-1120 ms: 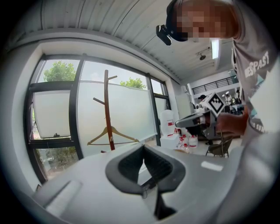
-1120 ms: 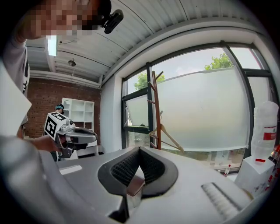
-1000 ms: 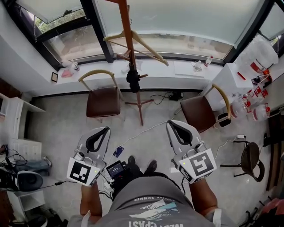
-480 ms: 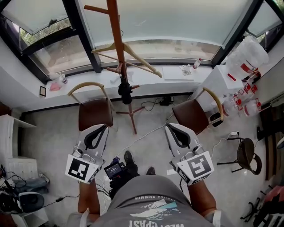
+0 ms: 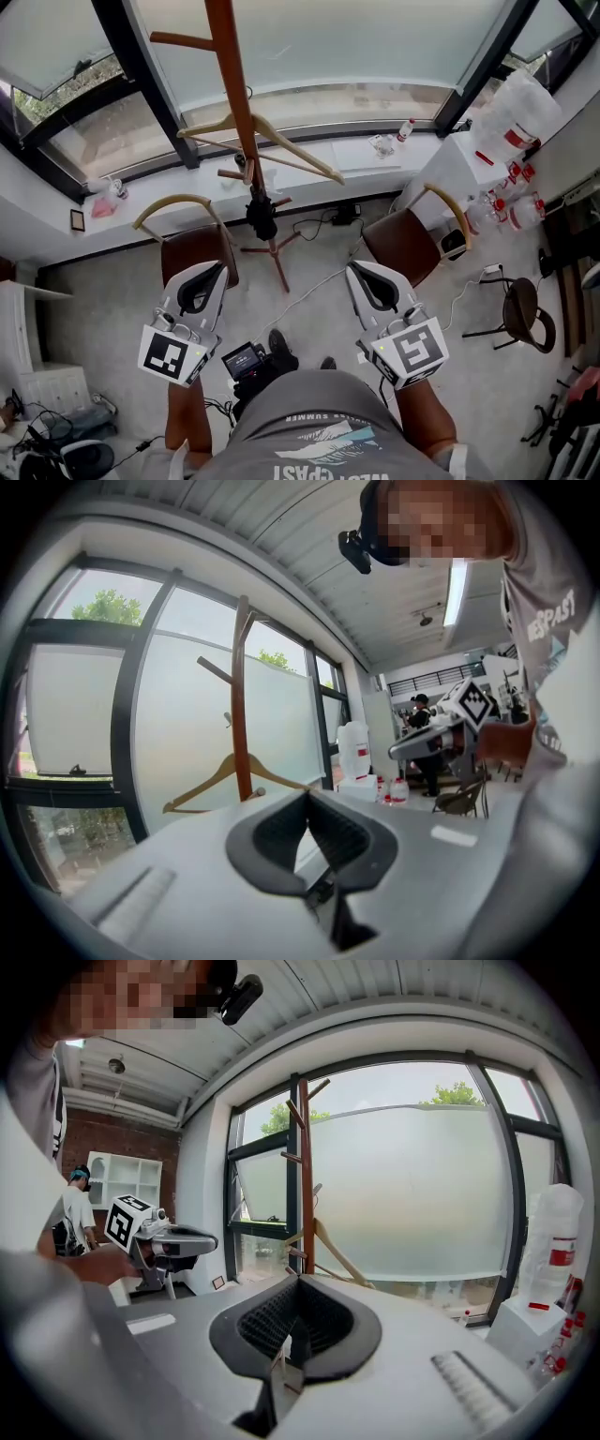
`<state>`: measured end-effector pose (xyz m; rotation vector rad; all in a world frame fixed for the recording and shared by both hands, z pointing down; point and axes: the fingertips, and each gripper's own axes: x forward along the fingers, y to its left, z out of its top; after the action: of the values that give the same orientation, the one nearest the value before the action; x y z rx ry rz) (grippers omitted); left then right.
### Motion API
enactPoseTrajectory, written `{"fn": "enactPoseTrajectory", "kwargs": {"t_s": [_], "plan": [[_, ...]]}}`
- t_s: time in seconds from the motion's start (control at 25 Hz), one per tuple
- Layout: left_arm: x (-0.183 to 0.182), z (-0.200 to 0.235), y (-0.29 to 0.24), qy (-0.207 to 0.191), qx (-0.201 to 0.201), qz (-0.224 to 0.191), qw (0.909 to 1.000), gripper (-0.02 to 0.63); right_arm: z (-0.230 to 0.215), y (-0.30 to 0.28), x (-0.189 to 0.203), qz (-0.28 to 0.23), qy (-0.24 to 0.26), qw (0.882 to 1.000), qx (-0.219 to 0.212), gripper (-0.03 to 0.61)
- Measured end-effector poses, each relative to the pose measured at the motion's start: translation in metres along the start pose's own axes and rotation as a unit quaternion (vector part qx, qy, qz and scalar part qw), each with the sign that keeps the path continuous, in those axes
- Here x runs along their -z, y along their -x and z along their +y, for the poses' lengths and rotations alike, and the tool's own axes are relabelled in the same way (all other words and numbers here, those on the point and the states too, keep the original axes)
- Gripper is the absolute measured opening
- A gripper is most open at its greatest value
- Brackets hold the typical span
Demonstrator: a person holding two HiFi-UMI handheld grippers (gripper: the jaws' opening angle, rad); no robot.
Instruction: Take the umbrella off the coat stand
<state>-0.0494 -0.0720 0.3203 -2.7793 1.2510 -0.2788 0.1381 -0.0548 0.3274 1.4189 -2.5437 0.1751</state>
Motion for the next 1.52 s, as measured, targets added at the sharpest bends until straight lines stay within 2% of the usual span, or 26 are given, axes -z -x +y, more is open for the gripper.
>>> {"fn": "enactPoseTrajectory", "kwargs": {"t_s": [0.36, 0.52, 1.16, 1.4, 1.52], "plan": [[0.01, 0.049, -0.022, 0.006, 0.024, -0.01, 0.9996, 0.002, -0.002, -0.05, -0.004, 0.013, 0.005, 1.0, 0.023, 0.002], [0.018, 0.063, -0.028, 0.0, 0.029, -0.006, 0.9996, 0.002, 0.003, -0.073, -0.003, 0.017, 0.004, 1.0, 0.017, 0.002], [0.034, 0.098, -0.034, 0.035, -0.075, 0.021, 0.9963, 0.002, -0.011, -0.154, 0.01, 0.044, 0.013, 0.996, -0.081, 0.002], [0.055, 0.11, -0.032, 0.057, -0.099, 0.053, 0.9921, 0.002, -0.007, -0.19, 0.022, 0.056, 0.015, 0.993, -0.102, 0.003], [0.063, 0.116, -0.029, 0.068, -0.107, 0.053, 0.9906, 0.002, -0.004, -0.209, 0.029, 0.068, 0.015, 0.991, -0.111, 0.003]]}}
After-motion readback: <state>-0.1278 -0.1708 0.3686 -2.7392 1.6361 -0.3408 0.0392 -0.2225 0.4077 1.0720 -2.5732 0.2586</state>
